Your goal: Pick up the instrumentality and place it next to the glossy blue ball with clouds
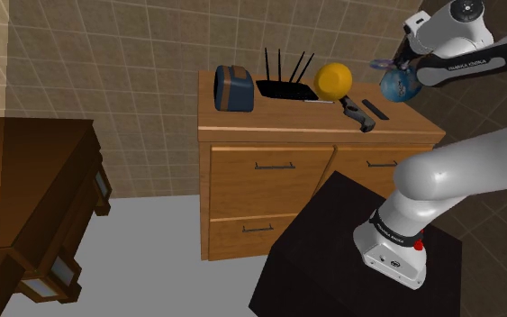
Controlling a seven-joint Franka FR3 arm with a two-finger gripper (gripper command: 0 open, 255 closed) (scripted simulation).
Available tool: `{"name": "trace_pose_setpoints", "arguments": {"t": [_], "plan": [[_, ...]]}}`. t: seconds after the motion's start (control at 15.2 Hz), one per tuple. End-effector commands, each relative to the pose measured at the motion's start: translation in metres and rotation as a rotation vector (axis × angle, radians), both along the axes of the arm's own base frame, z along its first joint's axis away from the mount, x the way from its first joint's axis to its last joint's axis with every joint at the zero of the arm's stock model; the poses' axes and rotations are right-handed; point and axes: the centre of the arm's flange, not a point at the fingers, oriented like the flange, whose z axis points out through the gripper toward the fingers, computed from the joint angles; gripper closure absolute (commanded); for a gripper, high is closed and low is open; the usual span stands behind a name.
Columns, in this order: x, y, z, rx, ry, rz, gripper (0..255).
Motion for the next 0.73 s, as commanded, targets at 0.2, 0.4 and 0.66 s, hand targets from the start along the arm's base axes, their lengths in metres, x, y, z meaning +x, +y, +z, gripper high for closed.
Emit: {"name": "trace_pose_setpoints", "arguments": {"t": [0.2, 0.4, 0.66], "plan": [[-0.024, -0.061, 0.003, -0.002, 0.001, 0.001, 255], [-0.039, -0.098, 0.003, -0.002, 0.001, 0.001, 255], [-0.059, -0.147, 0.004, -0.002, 0.001, 0.001, 255]]}}
